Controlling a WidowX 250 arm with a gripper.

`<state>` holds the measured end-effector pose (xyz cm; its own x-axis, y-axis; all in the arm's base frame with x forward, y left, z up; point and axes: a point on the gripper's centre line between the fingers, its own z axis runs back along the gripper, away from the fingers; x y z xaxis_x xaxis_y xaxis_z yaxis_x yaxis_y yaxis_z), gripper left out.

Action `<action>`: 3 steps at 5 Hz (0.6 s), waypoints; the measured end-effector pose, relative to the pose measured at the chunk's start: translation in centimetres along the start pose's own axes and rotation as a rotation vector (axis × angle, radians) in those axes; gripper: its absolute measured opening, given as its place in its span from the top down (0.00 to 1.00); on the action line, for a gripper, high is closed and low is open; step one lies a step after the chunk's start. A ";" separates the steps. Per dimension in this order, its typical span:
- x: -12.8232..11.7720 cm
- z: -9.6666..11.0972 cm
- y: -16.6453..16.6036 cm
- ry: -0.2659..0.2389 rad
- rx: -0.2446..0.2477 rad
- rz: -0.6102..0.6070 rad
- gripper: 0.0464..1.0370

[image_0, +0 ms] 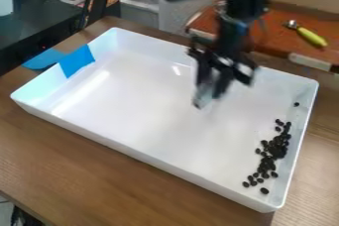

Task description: Sweep into pile

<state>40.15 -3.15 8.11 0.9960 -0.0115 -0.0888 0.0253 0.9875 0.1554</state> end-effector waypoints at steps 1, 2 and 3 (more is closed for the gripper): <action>0.1 0.7 3.6 -0.022 -0.035 0.055 0.66; -0.1 0.3 5.9 -0.008 -0.014 0.079 0.66; -0.6 0.2 7.2 0.022 0.036 0.099 0.66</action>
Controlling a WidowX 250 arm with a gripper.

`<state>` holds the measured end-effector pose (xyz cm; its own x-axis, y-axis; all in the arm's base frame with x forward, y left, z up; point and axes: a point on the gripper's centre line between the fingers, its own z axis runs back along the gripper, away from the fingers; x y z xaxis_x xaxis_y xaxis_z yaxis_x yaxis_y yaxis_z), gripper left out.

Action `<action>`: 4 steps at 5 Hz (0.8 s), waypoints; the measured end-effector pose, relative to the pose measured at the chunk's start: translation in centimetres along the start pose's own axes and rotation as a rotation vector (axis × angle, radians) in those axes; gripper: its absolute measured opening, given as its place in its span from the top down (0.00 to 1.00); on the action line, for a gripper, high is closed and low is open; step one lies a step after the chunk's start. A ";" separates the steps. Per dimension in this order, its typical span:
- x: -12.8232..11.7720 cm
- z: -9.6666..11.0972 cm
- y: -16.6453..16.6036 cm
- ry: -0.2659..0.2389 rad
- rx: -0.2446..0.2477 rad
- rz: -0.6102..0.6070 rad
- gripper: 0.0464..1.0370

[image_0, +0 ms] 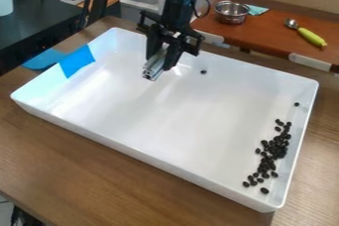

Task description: Sweep into pile

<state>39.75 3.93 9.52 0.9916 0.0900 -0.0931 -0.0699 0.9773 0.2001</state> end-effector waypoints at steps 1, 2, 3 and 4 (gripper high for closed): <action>-0.2 -1.7 -0.8 0.078 0.073 0.021 0.66; 0.5 -2.4 -2.2 0.114 0.119 0.023 0.66; 1.0 -3.6 -2.6 0.141 0.152 0.031 0.66; 1.3 -3.7 -3.3 0.135 0.168 0.034 0.66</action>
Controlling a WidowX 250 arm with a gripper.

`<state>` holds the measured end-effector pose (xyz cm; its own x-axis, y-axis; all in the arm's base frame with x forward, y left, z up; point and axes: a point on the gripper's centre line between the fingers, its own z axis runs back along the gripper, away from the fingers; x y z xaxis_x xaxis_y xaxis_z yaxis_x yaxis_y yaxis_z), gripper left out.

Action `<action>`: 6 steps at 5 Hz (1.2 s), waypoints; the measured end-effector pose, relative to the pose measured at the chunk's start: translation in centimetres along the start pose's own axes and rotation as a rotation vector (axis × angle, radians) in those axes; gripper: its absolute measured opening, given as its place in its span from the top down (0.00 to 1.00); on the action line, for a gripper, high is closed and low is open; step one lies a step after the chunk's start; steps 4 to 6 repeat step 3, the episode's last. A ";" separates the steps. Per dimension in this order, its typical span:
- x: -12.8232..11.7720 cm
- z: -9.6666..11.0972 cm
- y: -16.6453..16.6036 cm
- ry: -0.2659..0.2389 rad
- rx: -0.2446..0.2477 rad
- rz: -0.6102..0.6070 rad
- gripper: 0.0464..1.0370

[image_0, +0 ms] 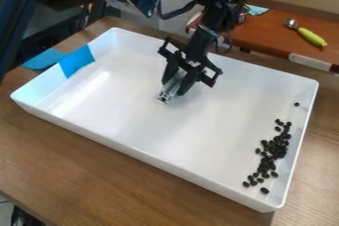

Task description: Sweep into pile

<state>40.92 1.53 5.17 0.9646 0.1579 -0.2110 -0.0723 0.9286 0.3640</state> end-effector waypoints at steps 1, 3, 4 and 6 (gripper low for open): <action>-0.1 0.3 -0.2 0.004 -0.012 -0.002 0.66; -2.0 0.8 -5.3 0.007 -0.016 -0.134 0.66; -2.0 0.8 -5.3 0.007 -0.016 -0.134 0.66; -2.0 0.8 -5.3 0.007 -0.016 -0.134 0.66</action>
